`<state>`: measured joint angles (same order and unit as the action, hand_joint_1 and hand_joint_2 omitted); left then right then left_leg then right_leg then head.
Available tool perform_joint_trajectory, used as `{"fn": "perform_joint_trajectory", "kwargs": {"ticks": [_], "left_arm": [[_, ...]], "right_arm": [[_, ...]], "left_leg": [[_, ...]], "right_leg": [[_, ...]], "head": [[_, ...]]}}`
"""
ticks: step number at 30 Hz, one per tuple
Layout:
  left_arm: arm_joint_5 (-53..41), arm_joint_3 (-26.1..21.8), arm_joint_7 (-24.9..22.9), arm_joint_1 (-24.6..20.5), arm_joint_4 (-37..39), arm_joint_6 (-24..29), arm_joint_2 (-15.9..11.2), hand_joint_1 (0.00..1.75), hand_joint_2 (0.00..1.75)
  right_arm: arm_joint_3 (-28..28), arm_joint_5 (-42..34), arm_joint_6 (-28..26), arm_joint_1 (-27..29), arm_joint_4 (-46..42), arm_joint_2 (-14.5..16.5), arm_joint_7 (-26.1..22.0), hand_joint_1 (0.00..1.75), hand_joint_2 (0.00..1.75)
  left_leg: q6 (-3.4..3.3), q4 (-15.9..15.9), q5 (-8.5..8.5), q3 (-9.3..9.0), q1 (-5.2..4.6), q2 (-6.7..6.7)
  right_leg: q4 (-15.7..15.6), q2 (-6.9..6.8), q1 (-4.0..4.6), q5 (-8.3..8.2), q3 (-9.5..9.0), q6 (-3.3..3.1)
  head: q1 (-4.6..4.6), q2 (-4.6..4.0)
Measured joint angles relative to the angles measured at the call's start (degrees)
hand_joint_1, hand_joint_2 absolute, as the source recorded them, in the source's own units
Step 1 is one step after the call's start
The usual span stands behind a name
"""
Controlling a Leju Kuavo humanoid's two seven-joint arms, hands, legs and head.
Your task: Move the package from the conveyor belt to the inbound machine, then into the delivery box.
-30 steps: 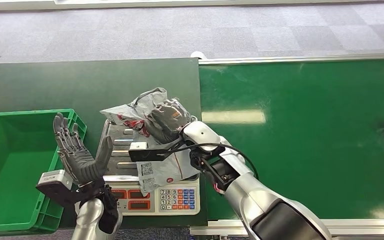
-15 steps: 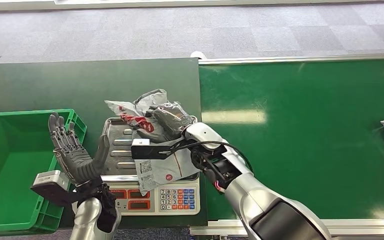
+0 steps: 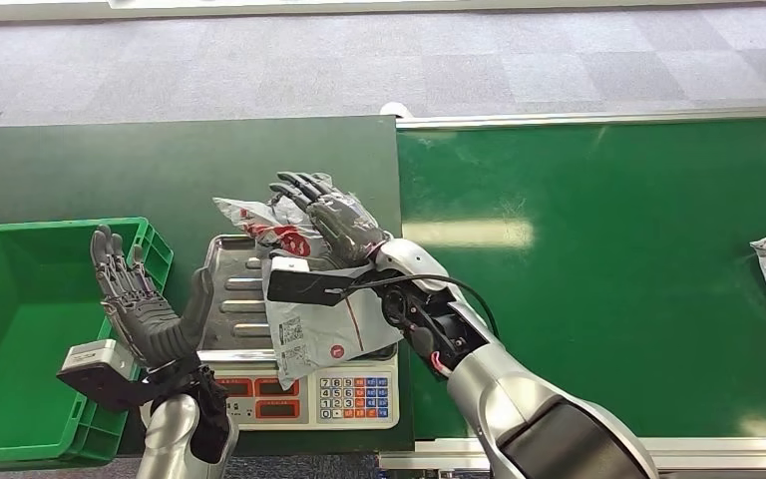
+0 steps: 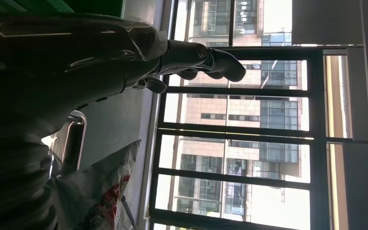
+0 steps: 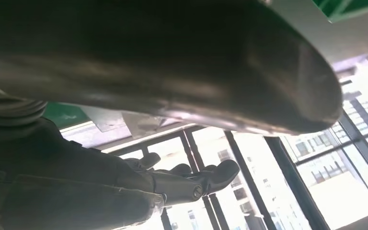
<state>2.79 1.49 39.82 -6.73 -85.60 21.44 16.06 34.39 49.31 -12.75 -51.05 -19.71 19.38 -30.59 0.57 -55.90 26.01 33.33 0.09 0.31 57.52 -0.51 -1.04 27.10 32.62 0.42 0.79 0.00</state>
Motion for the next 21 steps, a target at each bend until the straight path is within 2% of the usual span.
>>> {"fn": "perform_joint_trajectory", "kwargs": {"ticks": [4, 8, 16, 21], "left_arm": [[0.0, -0.2, 0.0, 0.1, 0.0, -0.2, 0.0, 0.0, 1.75], [0.0, -0.6, 0.0, 0.7, 0.2, -0.2, 0.0, 0.0, 1.75], [0.1, -0.1, 0.0, 1.5, 2.2, 0.5, -0.4, 0.0, 1.75], [2.1, 2.3, 0.0, 0.8, 7.4, -3.2, -1.3, 0.0, 1.75]], "right_arm": [[-1.0, -6.3, -3.0, 1.1, -2.9, 0.0, -2.5, 0.0, 0.0], [-4.5, -16.9, -4.1, 4.0, -7.2, -0.2, -4.5, 0.0, 0.0], [-15.2, -34.6, -1.6, 10.0, -12.6, -2.9, -4.3, 0.0, 0.0], [-19.8, -39.3, -5.9, 12.3, -12.8, -4.0, -3.6, 0.0, 0.0]], "left_leg": [[0.0, 0.0, 0.0, 0.0, 0.0, 0.0], [0.0, 0.0, 0.0, -0.01, 0.0, 0.0], [-0.02, 0.0, 0.02, -0.01, -0.01, 0.0], [-0.02, 0.0, 0.02, -0.01, 0.0, 0.02]], "right_leg": [[0.0, 0.0, 0.0, 0.0, 0.0, 0.0], [0.0, 0.0, 0.0, 0.01, 0.02, 0.0], [0.0, -0.01, -0.01, 0.0, 0.02, 0.0], [0.0, 0.0, -0.01, 0.0, 0.03, 0.0]], "head": [[0.02, 0.0], [0.02, 0.0], [0.0, 0.0], [0.01, 0.0]]}}
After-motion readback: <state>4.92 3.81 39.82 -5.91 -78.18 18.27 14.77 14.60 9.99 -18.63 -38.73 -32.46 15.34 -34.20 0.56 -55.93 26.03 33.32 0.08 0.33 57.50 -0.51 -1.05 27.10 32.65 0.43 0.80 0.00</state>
